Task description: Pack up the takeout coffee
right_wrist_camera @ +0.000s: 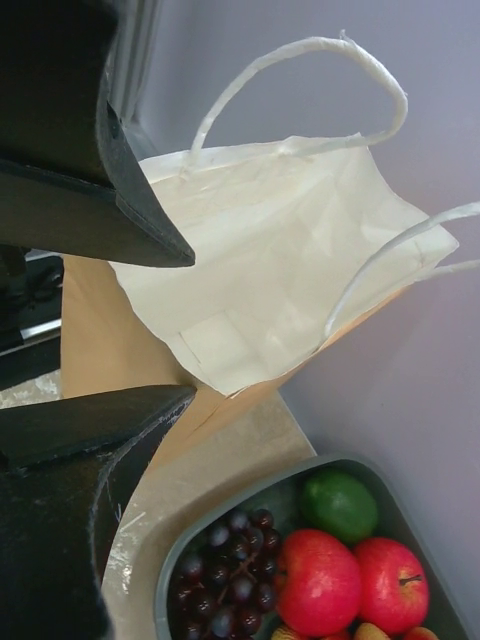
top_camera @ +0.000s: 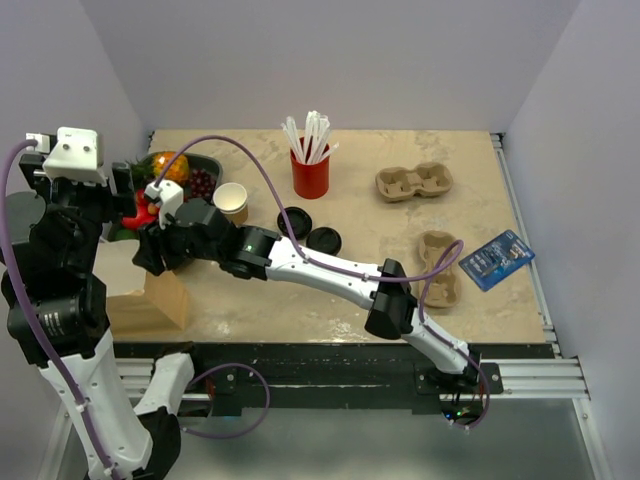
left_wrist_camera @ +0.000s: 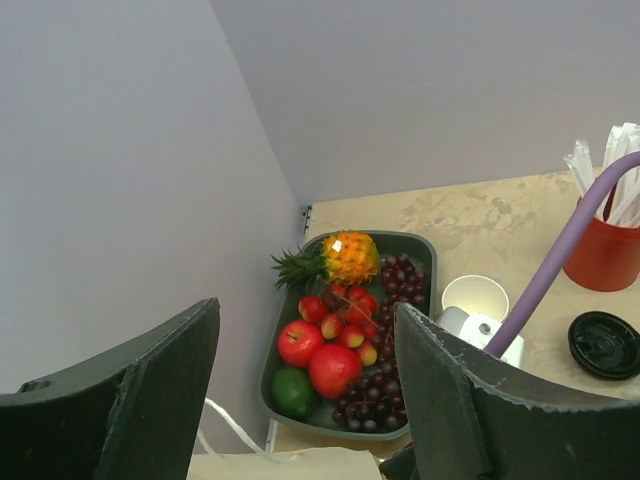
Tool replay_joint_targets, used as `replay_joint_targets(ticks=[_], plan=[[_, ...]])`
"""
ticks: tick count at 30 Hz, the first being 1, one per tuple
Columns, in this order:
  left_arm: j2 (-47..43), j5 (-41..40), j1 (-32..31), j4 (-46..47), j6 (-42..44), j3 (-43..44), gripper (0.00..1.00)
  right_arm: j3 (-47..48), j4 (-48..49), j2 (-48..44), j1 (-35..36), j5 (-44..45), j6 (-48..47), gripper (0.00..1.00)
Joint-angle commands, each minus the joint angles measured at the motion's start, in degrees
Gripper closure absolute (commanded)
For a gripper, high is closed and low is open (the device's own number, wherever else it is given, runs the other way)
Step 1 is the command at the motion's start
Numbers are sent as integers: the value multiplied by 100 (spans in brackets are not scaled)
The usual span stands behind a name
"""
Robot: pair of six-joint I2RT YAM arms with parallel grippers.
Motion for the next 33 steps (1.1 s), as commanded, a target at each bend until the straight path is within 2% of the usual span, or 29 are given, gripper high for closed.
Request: replay_joint_targets(ticks=[1, 12, 18, 21, 22, 25, 30, 31, 33], plan=[[-132, 121, 127, 67, -177, -6, 25, -72, -258, -213, -18, 191, 318, 46], [-300, 235, 276, 50, -273, -6, 25, -748, -601, -722, -115, 297, 274, 48], [-423, 743, 285, 32, 103, -120, 25, -1355, -760, -1320, -334, 226, 160, 49], [-546, 1551, 285, -99, 990, -182, 25, -1671, -848, -1592, -475, -54, 151, 57], [-616, 1832, 276, -161, 1410, -226, 25, -1724, -891, -1637, -527, -98, 151, 66], [-616, 2054, 276, -310, 1931, -139, 25, -1777, -962, -1663, -738, -292, 177, 80], [-441, 2089, 285, -407, 1994, 90, 25, -1848, -962, -1742, -818, -433, 186, 93], [-406, 2185, 276, -442, 1985, 125, 25, -1874, -979, -1769, -844, -442, 134, 100], [-353, 2291, 285, -539, 2055, 169, 25, -2014, -971, -1891, -879, -442, 72, 100]])
